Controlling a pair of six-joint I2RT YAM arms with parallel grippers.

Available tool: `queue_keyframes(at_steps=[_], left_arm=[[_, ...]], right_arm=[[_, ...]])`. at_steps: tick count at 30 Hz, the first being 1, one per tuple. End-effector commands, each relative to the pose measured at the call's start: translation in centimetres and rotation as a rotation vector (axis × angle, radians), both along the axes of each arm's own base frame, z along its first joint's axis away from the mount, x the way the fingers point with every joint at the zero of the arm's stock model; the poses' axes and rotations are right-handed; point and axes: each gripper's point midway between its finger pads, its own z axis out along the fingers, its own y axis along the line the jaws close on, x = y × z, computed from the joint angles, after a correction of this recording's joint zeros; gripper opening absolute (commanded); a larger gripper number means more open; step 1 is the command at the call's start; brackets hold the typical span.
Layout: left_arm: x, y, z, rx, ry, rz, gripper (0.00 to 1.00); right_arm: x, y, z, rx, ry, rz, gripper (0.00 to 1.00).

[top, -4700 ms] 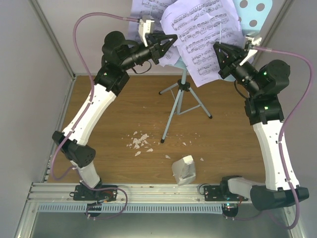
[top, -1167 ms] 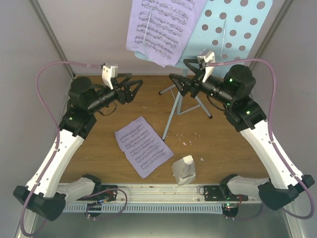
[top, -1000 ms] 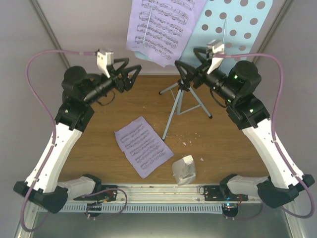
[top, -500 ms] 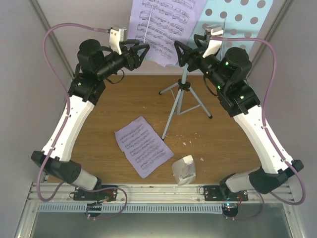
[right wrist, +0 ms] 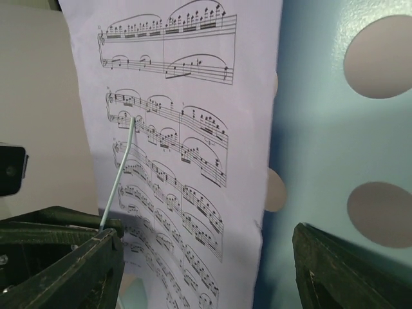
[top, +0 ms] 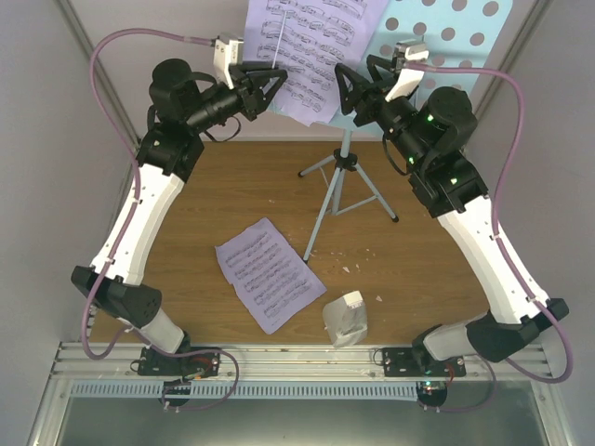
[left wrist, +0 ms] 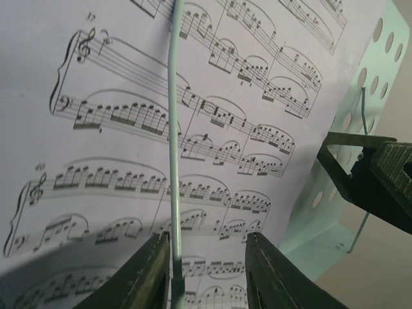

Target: Pack up the instrument practice props

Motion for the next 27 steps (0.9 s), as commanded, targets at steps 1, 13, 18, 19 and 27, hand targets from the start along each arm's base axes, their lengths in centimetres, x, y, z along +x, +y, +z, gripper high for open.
queue_keyframes(at_steps=[1, 13, 18, 19, 27], left_arm=[[-0.9, -0.6, 3.0, -0.029, -0.12, -0.064, 0.31], [-1.8, -0.9, 2.4, 0.005, -0.224, -0.1, 0.0], [-2.3, -0.8, 2.0, 0.001, -0.279, -0.097, 0.0], [-2.3, -0.8, 2.0, 0.0, -0.282, -0.095, 0.0], [-2.0, -0.3, 1.9, -0.011, -0.28, -0.062, 0.0]], right_arm=[[0.1, 0.1, 2.1, 0.059, -0.048, 0.011, 0.72], [0.2, 1.2, 3.4, 0.066, -0.099, 0.062, 0.36], [0.7, 0.7, 3.4, 0.067, -0.101, 0.017, 0.01], [0.8, 0.5, 3.4, 0.068, -0.101, 0.007, 0.0], [0.9, -0.8, 3.3, 0.093, -0.109, -0.061, 0.01]])
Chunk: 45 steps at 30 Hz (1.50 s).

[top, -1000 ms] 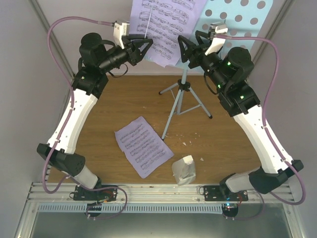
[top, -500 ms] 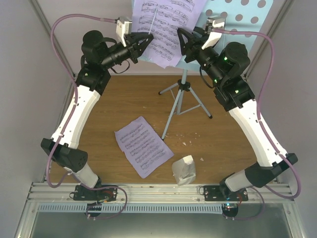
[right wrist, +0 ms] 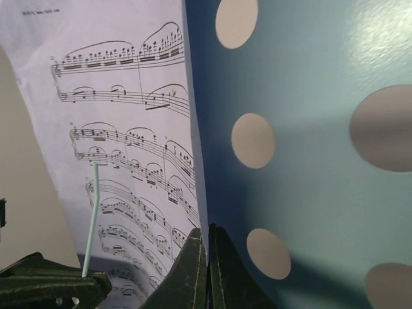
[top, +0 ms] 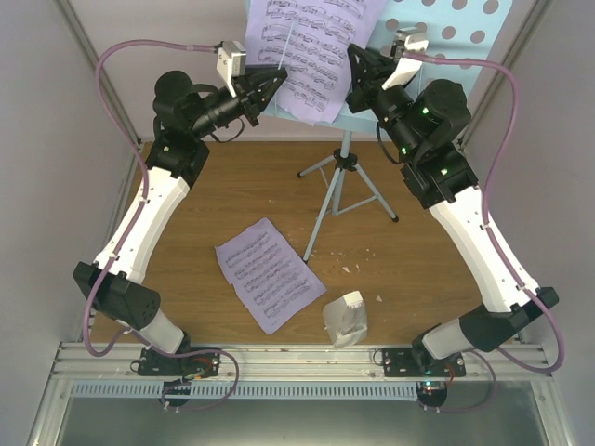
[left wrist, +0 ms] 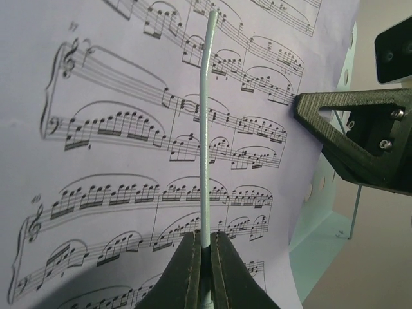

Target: Pack up the instrument practice props

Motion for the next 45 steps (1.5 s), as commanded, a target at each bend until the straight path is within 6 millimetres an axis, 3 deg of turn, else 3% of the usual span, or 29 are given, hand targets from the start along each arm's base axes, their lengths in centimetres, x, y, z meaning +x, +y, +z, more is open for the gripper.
queue_keyframes(at_steps=[1, 6, 11, 12, 14, 17, 19, 23, 28, 32, 36, 42, 45], left_arm=[[-1.6, 0.5, 1.8, -0.022, -0.071, -0.004, 0.0], [-1.2, 0.8, 1.7, -0.03, -0.053, 0.009, 0.0], [-0.3, 1.3, 1.4, -0.039, -0.01, 0.033, 0.0], [0.1, 1.4, 1.3, -0.044, 0.002, 0.048, 0.01], [0.5, 1.6, 1.1, -0.045, 0.016, 0.068, 0.22], [0.5, 1.7, 1.1, -0.047, 0.021, 0.068, 0.35], [0.3, 1.8, 1.2, -0.048, 0.021, 0.064, 0.46], [-0.5, 3.1, 1.6, -0.038, 0.023, 0.123, 0.7], [-3.0, 7.4, 1.9, -0.083, 0.005, 0.263, 0.89], [-4.9, 10.9, 0.8, -0.102, 0.01, 0.413, 0.92], [-6.7, 14.4, -0.9, -0.092, -0.003, 0.594, 0.93], [-8.6, 21.4, -5.5, -0.095, 0.004, 0.978, 0.91], [-9.3, 22.9, -6.8, -0.074, -0.007, 1.059, 0.92]], right_arm=[[-0.5, -1.6, 1.4, 0.04, -0.052, -0.066, 0.0], [-3.6, -4.4, 4.0, 0.106, -0.151, -0.117, 0.01], [-9.7, -10.3, 6.1, 0.198, -0.282, -0.245, 0.0], [-11.8, -11.9, 6.7, 0.223, -0.315, -0.265, 0.0], [-14.1, -13.6, 6.7, 0.241, -0.342, -0.283, 0.0], [-16.7, -14.2, 6.7, 0.219, -0.37, -0.248, 0.0], [-17.9, -13.6, 6.8, 0.184, -0.379, -0.189, 0.01], [-19.3, -10.3, 6.5, 0.059, -0.36, 0.002, 0.0], [-20.5, -4.8, 2.8, -0.137, -0.271, 0.307, 0.0], [-22.3, -1.1, -0.7, -0.242, -0.219, 0.589, 0.0], [-23.9, 1.1, -3.8, -0.282, -0.175, 0.823, 0.01], [-21.8, 3.2, -8.4, -0.302, -0.008, 0.907, 0.01], [-20.7, 4.0, -10.6, -0.299, 0.068, 0.916, 0.0]])
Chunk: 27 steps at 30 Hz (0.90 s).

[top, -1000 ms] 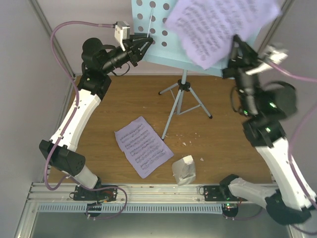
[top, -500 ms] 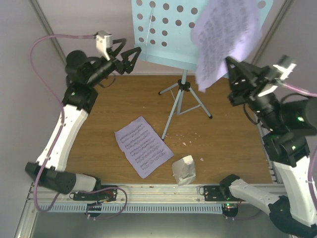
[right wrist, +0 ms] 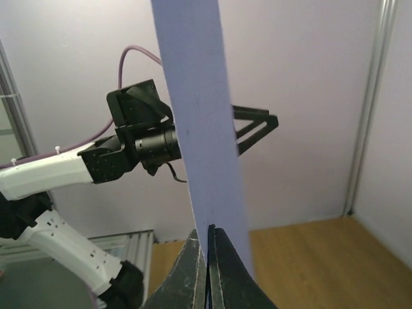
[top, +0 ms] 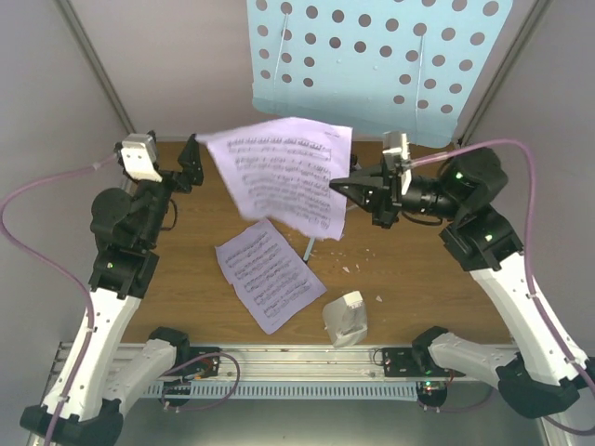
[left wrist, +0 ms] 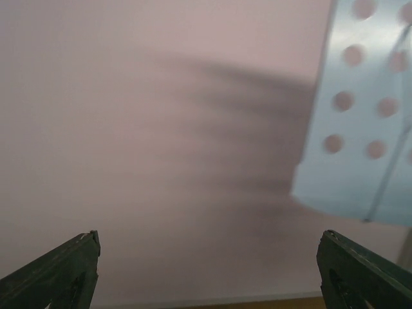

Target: Pack up the instrument practice props

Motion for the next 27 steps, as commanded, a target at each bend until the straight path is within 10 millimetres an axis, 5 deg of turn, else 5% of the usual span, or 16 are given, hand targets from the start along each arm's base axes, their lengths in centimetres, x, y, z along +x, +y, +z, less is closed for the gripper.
queue_keyframes(at_steps=[1, 9, 13, 20, 27], left_arm=[[-0.2, 4.3, -1.4, 0.034, -0.009, 0.253, 0.93], [0.5, 5.1, -6.2, 0.114, 0.047, 0.321, 0.99], [0.4, 5.5, -8.2, 0.135, 0.06, 0.343, 0.99], [-0.5, 7.9, -8.2, 0.151, 0.064, 0.477, 0.99], [-1.3, 8.1, -7.8, 0.146, 0.026, 0.476, 0.99]], right_arm=[[-0.1, 1.4, -3.4, -0.053, 0.126, 0.082, 0.01], [-0.8, 5.3, -10.6, -0.145, 0.313, 0.152, 0.01], [1.0, 8.2, -16.3, -0.259, 0.456, 0.111, 0.0], [4.4, 12.6, -26.8, -0.488, 0.661, 0.002, 0.01], [5.8, 15.7, -35.6, -0.649, 0.784, -0.065, 0.0]])
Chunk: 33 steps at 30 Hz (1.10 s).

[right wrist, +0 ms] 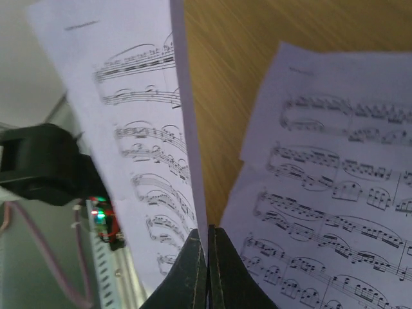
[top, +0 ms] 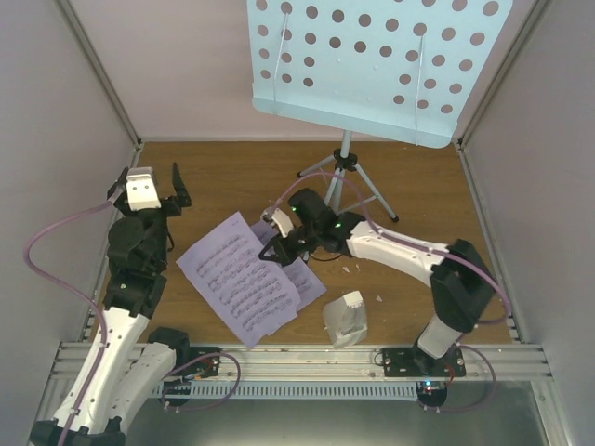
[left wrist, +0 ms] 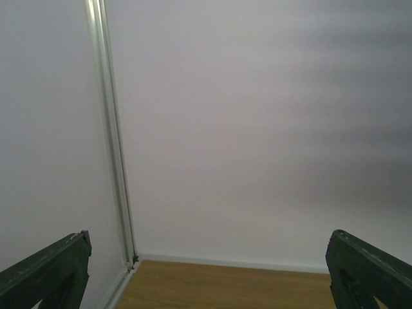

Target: Pack up the instrument practice props

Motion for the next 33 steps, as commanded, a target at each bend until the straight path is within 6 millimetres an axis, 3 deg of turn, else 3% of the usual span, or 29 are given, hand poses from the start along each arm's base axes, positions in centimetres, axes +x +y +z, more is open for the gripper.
queue_keyframes(at_steps=[1, 8, 15, 19, 26, 33], left_arm=[[-0.6, 0.9, 1.5, -0.001, -0.072, 0.04, 0.99], [-0.5, 1.0, 1.5, 0.002, -0.067, 0.038, 0.99], [-0.3, 1.0, 1.4, -0.001, -0.064, 0.028, 0.99], [-0.3, 1.1, 1.4, -0.004, -0.065, 0.026, 0.99], [-0.1, 1.0, 1.2, -0.008, -0.059, 0.018, 0.99], [0.3, 0.9, 0.9, -0.016, -0.048, 0.007, 0.99]], right_arm=[[0.9, 1.6, -3.2, -0.085, 0.019, -0.055, 0.01], [2.2, 1.4, -7.8, -0.187, 0.027, -0.115, 0.0], [2.9, 0.7, -9.5, -0.253, 0.003, -0.142, 0.01], [3.1, 0.6, -9.5, -0.261, -0.004, -0.15, 0.19], [3.7, 0.2, -6.1, -0.223, -0.096, -0.163, 0.53], [3.3, -1.4, 1.3, -0.12, -0.253, -0.175, 0.76]])
